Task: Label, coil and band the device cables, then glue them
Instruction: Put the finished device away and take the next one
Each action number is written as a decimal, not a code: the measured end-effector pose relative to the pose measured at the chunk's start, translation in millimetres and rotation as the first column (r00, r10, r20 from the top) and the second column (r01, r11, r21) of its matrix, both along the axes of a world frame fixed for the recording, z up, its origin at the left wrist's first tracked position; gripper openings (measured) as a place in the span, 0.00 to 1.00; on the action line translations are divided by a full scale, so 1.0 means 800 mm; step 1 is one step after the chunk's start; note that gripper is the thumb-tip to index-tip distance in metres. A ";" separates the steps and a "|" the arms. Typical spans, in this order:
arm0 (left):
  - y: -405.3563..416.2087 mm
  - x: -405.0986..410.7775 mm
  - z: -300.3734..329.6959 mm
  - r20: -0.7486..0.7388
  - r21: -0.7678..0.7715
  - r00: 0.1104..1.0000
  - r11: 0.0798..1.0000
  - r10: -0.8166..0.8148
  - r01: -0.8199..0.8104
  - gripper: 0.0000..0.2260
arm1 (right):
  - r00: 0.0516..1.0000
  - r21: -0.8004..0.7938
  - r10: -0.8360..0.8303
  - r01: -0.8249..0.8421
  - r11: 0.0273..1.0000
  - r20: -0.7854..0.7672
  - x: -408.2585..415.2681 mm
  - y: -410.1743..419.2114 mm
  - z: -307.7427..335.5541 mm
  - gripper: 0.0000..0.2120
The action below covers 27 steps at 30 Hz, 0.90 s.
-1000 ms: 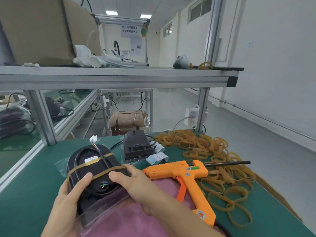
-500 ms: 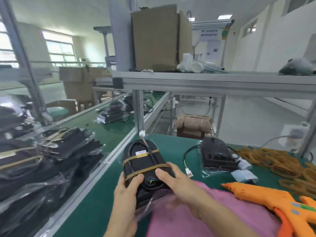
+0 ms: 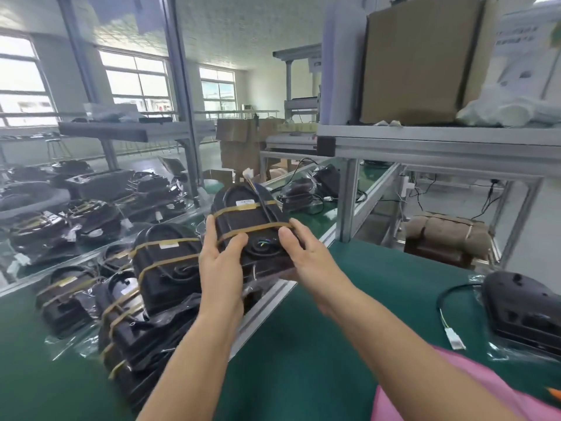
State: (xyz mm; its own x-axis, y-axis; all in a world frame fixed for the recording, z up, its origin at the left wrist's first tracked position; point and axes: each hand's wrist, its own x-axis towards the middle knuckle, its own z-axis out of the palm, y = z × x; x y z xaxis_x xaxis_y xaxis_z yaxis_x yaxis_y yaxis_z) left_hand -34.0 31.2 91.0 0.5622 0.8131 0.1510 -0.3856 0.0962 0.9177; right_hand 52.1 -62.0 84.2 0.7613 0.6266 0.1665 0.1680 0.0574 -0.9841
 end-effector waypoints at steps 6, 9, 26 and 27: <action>0.067 0.017 0.040 -0.038 -0.039 0.995 0.995 0.092 -0.093 0.23 | 0.992 -0.038 0.034 -0.030 0.999 0.124 0.012 0.074 0.033 0.26; 0.090 0.027 0.042 -0.126 0.026 0.977 0.985 0.173 -0.171 0.25 | 0.975 -0.082 0.050 -0.032 0.996 0.218 0.012 0.097 0.040 0.24; 0.157 0.033 0.033 -0.661 0.572 0.538 0.815 0.523 -0.089 0.21 | 0.862 -0.430 0.203 0.020 0.902 0.465 0.019 0.140 0.032 0.27; 0.158 0.032 0.035 -0.672 0.573 0.529 0.816 0.518 -0.073 0.21 | 0.847 -0.442 0.203 0.041 0.896 0.491 0.019 0.135 0.031 0.27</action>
